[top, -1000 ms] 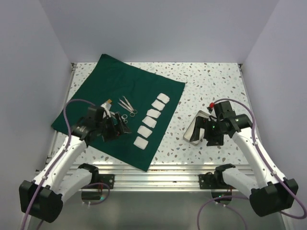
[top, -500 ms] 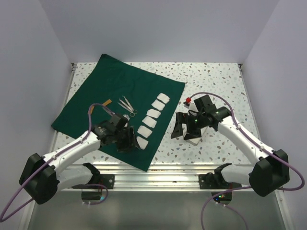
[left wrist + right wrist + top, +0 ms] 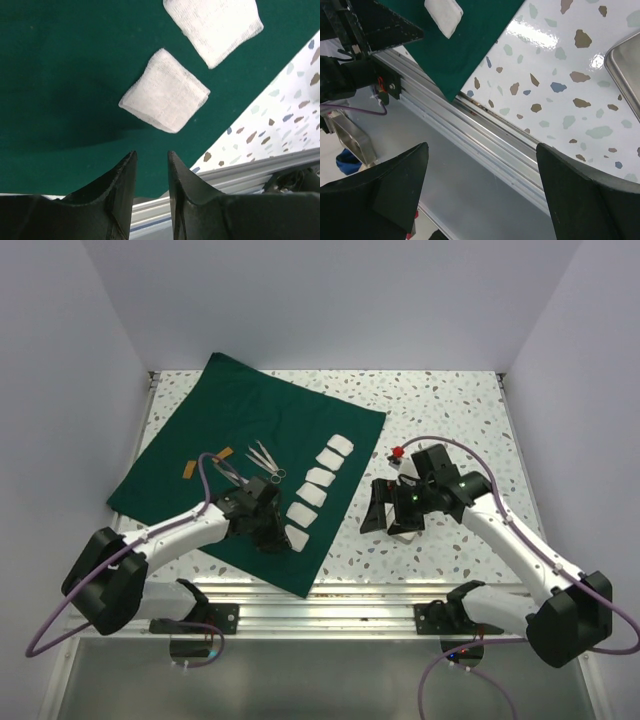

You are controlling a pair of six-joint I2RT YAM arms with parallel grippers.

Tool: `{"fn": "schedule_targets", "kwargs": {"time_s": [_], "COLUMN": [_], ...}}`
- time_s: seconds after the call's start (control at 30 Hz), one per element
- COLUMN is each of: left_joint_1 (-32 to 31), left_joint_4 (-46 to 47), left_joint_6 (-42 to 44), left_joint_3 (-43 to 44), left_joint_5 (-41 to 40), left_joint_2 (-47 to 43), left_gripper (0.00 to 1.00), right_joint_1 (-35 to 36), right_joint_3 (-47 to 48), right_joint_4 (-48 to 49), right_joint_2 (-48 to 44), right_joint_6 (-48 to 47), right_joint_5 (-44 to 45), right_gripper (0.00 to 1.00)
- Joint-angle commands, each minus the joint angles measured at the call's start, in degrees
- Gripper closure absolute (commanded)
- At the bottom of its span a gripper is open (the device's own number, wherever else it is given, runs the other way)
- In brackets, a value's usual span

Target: Prepare the surgical pack

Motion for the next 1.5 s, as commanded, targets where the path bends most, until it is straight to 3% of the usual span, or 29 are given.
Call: {"fn": "schedule_targets", "kwargs": {"time_s": [0.0,0.47,1.0,1.17,1.33,1.47], "left_joint_1": [-0.3,2.8,3.8,3.6,3.7,3.7], "left_joint_4": [1.5,-1.7,-4.2,-10.0,-9.3,-4.3], "left_joint_6": [-3.7,-7.4,-5.1,-0.6,7.7,22.3], "left_joint_3": [3.1,5.6,9.7,14.3,14.9,14.7], "left_joint_5": [-3.4,-5.1,-5.1,-11.1,-8.3,-4.8], "left_joint_2": [1.9,7.9,13.4,9.9,8.4,9.1], "left_gripper": [0.66,0.66,0.64,0.60,0.46,0.49], "right_joint_1": [0.0,0.0,-0.1,-0.2,-0.3,-0.2], "right_joint_3": [-1.2,-1.6,-1.9,-2.5,-2.5,-2.8], "right_joint_4": [-2.2,-3.0,-3.4,-2.8,-2.5,-2.4], "right_joint_2": [-2.5,-3.9,-4.3,-4.5,-4.3,-4.4], "right_joint_6": [-1.3,-1.7,-2.2,-2.0,-1.9,-2.2], "right_joint_5": [1.4,2.3,3.1,3.0,2.4,2.2], "right_gripper": [0.07,0.07,0.07,0.07,0.07,0.07]}}
